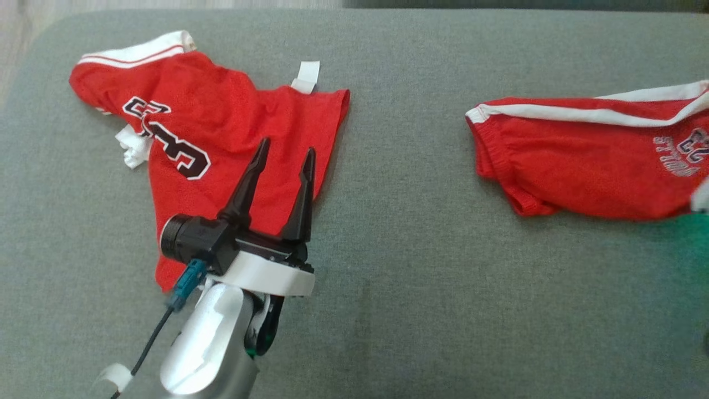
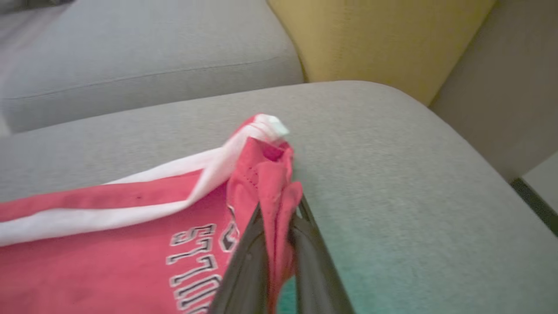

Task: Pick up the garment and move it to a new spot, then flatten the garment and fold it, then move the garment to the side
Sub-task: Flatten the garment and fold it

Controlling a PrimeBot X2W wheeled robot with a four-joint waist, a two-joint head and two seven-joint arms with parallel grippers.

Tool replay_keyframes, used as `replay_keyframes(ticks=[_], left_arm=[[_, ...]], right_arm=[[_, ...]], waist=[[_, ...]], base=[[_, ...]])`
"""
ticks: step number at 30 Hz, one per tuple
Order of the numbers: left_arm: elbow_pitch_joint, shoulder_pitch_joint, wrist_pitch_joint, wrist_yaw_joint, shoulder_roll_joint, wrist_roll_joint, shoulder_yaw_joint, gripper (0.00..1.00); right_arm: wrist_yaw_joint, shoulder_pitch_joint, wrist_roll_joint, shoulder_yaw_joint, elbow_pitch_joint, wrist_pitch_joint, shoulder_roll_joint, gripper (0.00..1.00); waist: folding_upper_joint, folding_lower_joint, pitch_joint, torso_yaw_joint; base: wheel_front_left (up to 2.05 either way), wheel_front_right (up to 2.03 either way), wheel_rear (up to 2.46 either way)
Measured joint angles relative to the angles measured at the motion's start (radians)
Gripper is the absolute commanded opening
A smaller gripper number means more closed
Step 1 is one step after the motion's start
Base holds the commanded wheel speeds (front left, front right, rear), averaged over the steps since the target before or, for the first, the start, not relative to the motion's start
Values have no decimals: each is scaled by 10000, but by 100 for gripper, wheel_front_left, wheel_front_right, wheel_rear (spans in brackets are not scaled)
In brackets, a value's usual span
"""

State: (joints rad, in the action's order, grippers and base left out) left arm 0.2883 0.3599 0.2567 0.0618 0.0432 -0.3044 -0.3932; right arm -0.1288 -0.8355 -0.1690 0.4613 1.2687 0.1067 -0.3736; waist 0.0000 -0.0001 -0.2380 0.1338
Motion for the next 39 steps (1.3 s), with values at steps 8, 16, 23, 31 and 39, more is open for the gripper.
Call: replay_keyframes(ticks=[8,16,23,31,39], left_arm=[[56,-366,0,12,0,73,142,100],[127,-848,0,88,4,58,343,100],[174,-1026,0,90,4,61,405,100],[203,-1204,0,96,6,140,476,100],[228,-1214,0,94,8,151,497,100]], right_arm=[[0,-7,290,-1051,21,1095,1413,0],[0,75,1714,-3149,-268,1404,2598,0],[0,1073,3170,-5628,-941,1413,2742,0],[0,1964,4661,-8640,-1534,1239,2389,0],[0,2148,5607,-10960,-1701,481,1616,100]], waist=[[0,0,815,-43],[0,-1,1501,183],[0,0,1707,589],[0,0,1813,722],[0,0,1792,425]], base=[[0,0,0],[0,0,0],[0,0,0],[0,0,0],[0,0,0]])
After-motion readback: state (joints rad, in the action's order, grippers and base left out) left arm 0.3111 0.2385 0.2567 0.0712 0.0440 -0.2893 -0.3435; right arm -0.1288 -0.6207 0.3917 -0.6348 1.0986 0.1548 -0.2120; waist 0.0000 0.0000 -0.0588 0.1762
